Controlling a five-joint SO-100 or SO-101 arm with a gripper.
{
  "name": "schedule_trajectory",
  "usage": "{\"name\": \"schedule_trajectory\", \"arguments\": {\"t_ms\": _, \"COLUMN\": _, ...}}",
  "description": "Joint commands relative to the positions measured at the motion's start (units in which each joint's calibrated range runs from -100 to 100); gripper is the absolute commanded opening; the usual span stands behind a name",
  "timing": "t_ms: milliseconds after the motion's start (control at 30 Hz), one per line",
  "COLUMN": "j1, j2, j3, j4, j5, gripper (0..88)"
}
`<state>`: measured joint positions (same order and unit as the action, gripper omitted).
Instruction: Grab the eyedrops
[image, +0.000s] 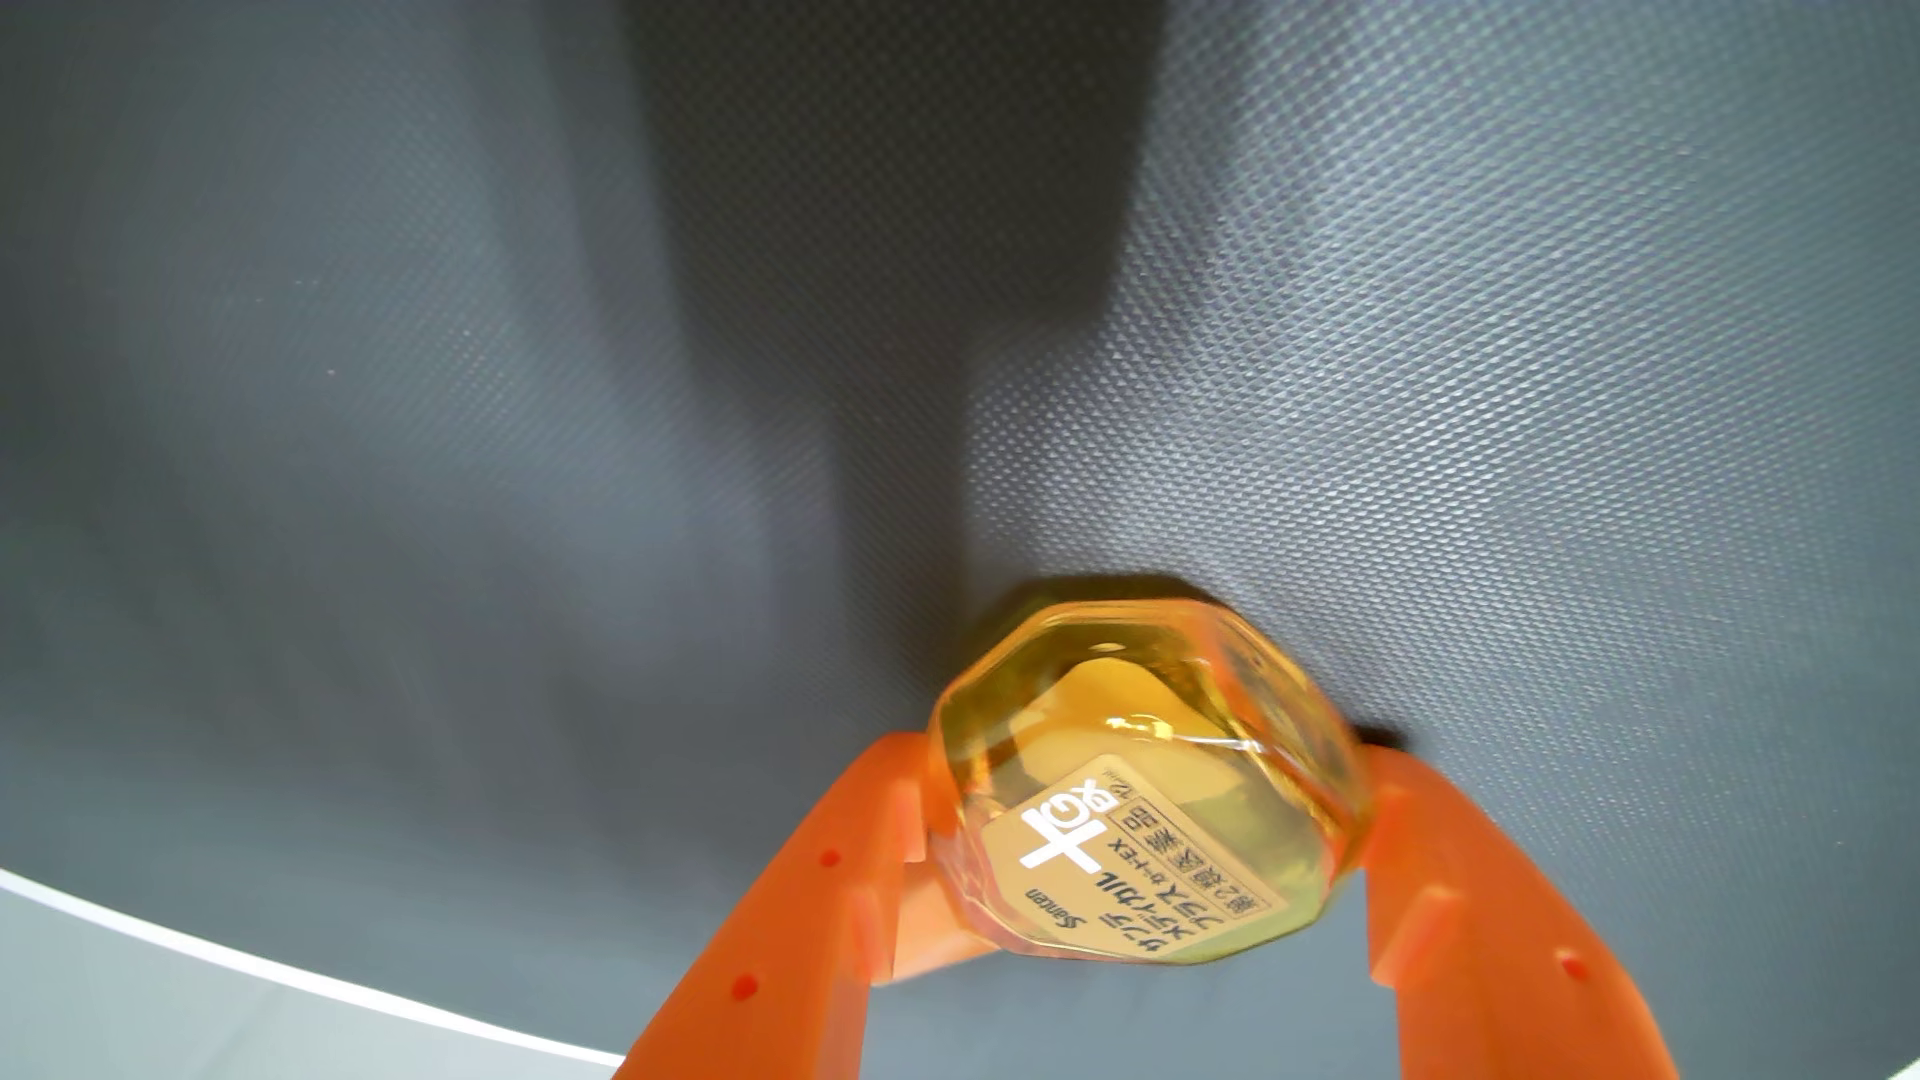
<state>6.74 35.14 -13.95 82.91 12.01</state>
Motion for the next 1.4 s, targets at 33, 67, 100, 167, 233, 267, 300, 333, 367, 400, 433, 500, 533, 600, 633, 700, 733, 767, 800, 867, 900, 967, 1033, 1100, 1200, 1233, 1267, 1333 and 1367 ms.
{"name": "schedule_trajectory", "arguments": {"t_ms": 33, "j1": -0.8, "j2": 0.1, "j3": -0.1, "j4": 0.0, "j5": -0.8, "gripper": 6.2}}
{"name": "schedule_trajectory", "arguments": {"t_ms": 67, "j1": -1.1, "j2": 0.1, "j3": -0.1, "j4": -0.5, "j5": -0.9, "gripper": 3.7}}
{"name": "schedule_trajectory", "arguments": {"t_ms": 100, "j1": -1.3, "j2": -0.1, "j3": -0.1, "j4": -0.7, "j5": -0.9, "gripper": 1.2}}
{"name": "schedule_trajectory", "arguments": {"t_ms": 167, "j1": -1.3, "j2": -0.1, "j3": -0.1, "j4": -0.7, "j5": -0.9, "gripper": 0.7}}
{"name": "schedule_trajectory", "arguments": {"t_ms": 233, "j1": -1.5, "j2": -0.3, "j3": -0.1, "j4": -0.7, "j5": -0.9, "gripper": 0.8}}
{"name": "schedule_trajectory", "arguments": {"t_ms": 267, "j1": -1.8, "j2": -0.4, "j3": -0.1, "j4": -0.7, "j5": -0.9, "gripper": 0.8}}
{"name": "schedule_trajectory", "arguments": {"t_ms": 300, "j1": -2.1, "j2": -0.5, "j3": -0.1, "j4": -0.7, "j5": -0.9, "gripper": 0.9}}
{"name": "schedule_trajectory", "arguments": {"t_ms": 333, "j1": -2.1, "j2": -0.5, "j3": -0.1, "j4": -0.7, "j5": -0.9, "gripper": 1.2}}
{"name": "schedule_trajectory", "arguments": {"t_ms": 367, "j1": -2.1, "j2": -0.4, "j3": -0.1, "j4": -0.7, "j5": -0.9, "gripper": 1.3}}
{"name": "schedule_trajectory", "arguments": {"t_ms": 400, "j1": -2.1, "j2": -0.4, "j3": -0.1, "j4": -0.7, "j5": -1.1, "gripper": 1.4}}
{"name": "schedule_trajectory", "arguments": {"t_ms": 433, "j1": -2.1, "j2": -0.4, "j3": -0.1, "j4": -0.6, "j5": -1.2, "gripper": 1.4}}
{"name": "schedule_trajectory", "arguments": {"t_ms": 500, "j1": -2.2, "j2": -0.5, "j3": -0.6, "j4": -0.2, "j5": -1.1, "gripper": 2.9}}
{"name": "schedule_trajectory", "arguments": {"t_ms": 533, "j1": -2.2, "j2": -0.6, "j3": -0.6, "j4": -0.2, "j5": -1.1, "gripper": 5.5}}
{"name": "schedule_trajectory", "arguments": {"t_ms": 600, "j1": -2.6, "j2": -0.6, "j3": -0.8, "j4": -0.1, "j5": -0.8, "gripper": 13.7}}
{"name": "schedule_trajectory", "arguments": {"t_ms": 633, "j1": -2.6, "j2": -0.7, "j3": -0.8, "j4": 0.0, "j5": -0.6, "gripper": 16.3}}
{"name": "schedule_trajectory", "arguments": {"t_ms": 700, "j1": -2.7, "j2": -0.7, "j3": -0.9, "j4": 0.4, "j5": -0.4, "gripper": 18.7}}
{"name": "schedule_trajectory", "arguments": {"t_ms": 733, "j1": -2.7, "j2": -0.7, "j3": -1.0, "j4": 0.6, "j5": -0.4, "gripper": 18.7}}
{"name": "schedule_trajectory", "arguments": {"t_ms": 767, "j1": -2.7, "j2": -0.7, "j3": -1.0, "j4": 0.6, "j5": -0.4, "gripper": 18.7}}
{"name": "schedule_trajectory", "arguments": {"t_ms": 800, "j1": -2.7, "j2": -0.7, "j3": -1.0, "j4": 0.6, "j5": -0.4, "gripper": 19.2}}
{"name": "schedule_trajectory", "arguments": {"t_ms": 867, "j1": -2.4, "j2": -0.7, "j3": -1.0, "j4": 0.6, "j5": -0.5, "gripper": 19.3}}
{"name": "schedule_trajectory", "arguments": {"t_ms": 900, "j1": -2.3, "j2": -0.7, "j3": -1.0, "j4": 0.6, "j5": -0.5, "gripper": 19.4}}
{"name": "schedule_trajectory", "arguments": {"t_ms": 967, "j1": -2.3, "j2": -1.1, "j3": -1.5, "j4": 0.6, "j5": -0.4, "gripper": 21.4}}
{"name": "schedule_trajectory", "arguments": {"t_ms": 1033, "j1": -2.1, "j2": -2.7, "j3": -1.5, "j4": 0.6, "j5": -0.1, "gripper": 24.2}}
{"name": "schedule_trajectory", "arguments": {"t_ms": 1100, "j1": -1.3, "j2": -4.4, "j3": -0.8, "j4": 0.7, "j5": 0.0, "gripper": 26.4}}
{"name": "schedule_trajectory", "arguments": {"t_ms": 1200, "j1": -0.2, "j2": -7.1, "j3": -0.7, "j4": 2.6, "j5": 0.1, "gripper": 27.8}}
{"name": "schedule_trajectory", "arguments": {"t_ms": 1233, "j1": 0.4, "j2": -7.8, "j3": -0.7, "j4": 3.2, "j5": 0.1, "gripper": 27.8}}
{"name": "schedule_trajectory", "arguments": {"t_ms": 1267, "j1": 0.9, "j2": -8.6, "j3": -0.7, "j4": 4.0, "j5": 0.1, "gripper": 27.8}}
{"name": "schedule_trajectory", "arguments": {"t_ms": 1333, "j1": 1.6, "j2": -10.0, "j3": -0.7, "j4": 5.1, "j5": 0.1, "gripper": 27.8}}
{"name": "schedule_trajectory", "arguments": {"t_ms": 1367, "j1": 1.7, "j2": -10.8, "j3": -0.7, "j4": 5.6, "j5": 0.1, "gripper": 27.8}}
